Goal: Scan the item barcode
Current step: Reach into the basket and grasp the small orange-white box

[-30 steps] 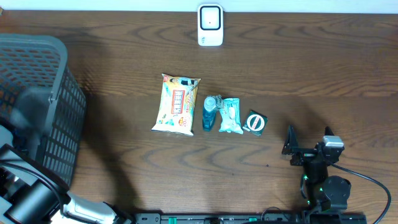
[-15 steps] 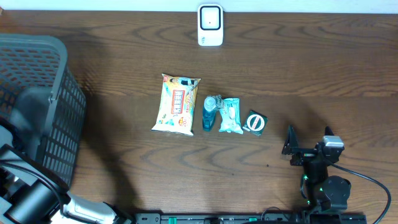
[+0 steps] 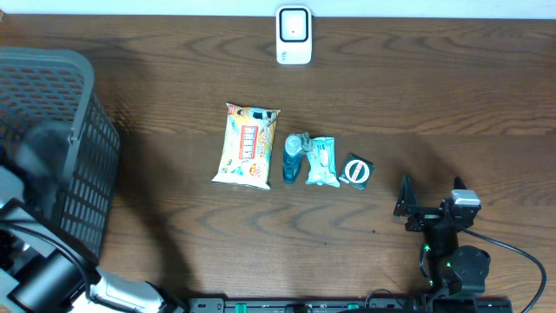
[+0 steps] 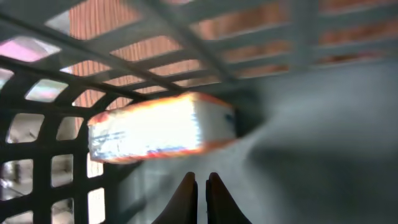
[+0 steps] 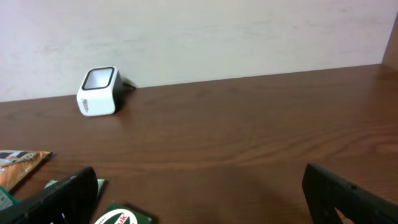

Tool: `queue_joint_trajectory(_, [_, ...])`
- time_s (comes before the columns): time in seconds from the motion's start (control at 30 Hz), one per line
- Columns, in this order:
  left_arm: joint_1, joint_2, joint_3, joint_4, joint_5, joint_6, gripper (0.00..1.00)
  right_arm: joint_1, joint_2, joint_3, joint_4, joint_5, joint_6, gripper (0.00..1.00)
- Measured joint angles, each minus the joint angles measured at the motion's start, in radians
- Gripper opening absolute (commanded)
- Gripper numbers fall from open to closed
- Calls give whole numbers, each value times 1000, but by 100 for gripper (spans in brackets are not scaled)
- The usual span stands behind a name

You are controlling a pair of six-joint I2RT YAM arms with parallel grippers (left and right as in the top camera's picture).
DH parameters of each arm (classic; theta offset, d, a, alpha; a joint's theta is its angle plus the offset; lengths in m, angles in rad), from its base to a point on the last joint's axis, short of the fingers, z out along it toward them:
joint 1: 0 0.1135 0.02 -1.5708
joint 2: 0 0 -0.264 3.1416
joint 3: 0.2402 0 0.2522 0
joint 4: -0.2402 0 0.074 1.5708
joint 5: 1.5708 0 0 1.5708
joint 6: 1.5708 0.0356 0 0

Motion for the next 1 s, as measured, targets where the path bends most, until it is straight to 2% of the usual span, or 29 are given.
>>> queue_joint_trajectory(0.1, [-64,-19,0,0,-96,6,8,0,0,0,0,0,0,99])
queue_joint_trajectory(0.2, [-117,-40,0,1,-264,6,8,0,0,0,0,0,0,99])
queue_joint_trajectory(0.37, [-127,-50,0,0,-449,9,8,0,0,0,0,0,0,99])
queue_joint_trajectory(0.7, [-49,-26,0,0,-515,35,7,0,0,0,0,0,0,99])
queue_joint_trajectory(1.0, [-15,95,0,1,-521,54,8,0,0,0,0,0,0,99])
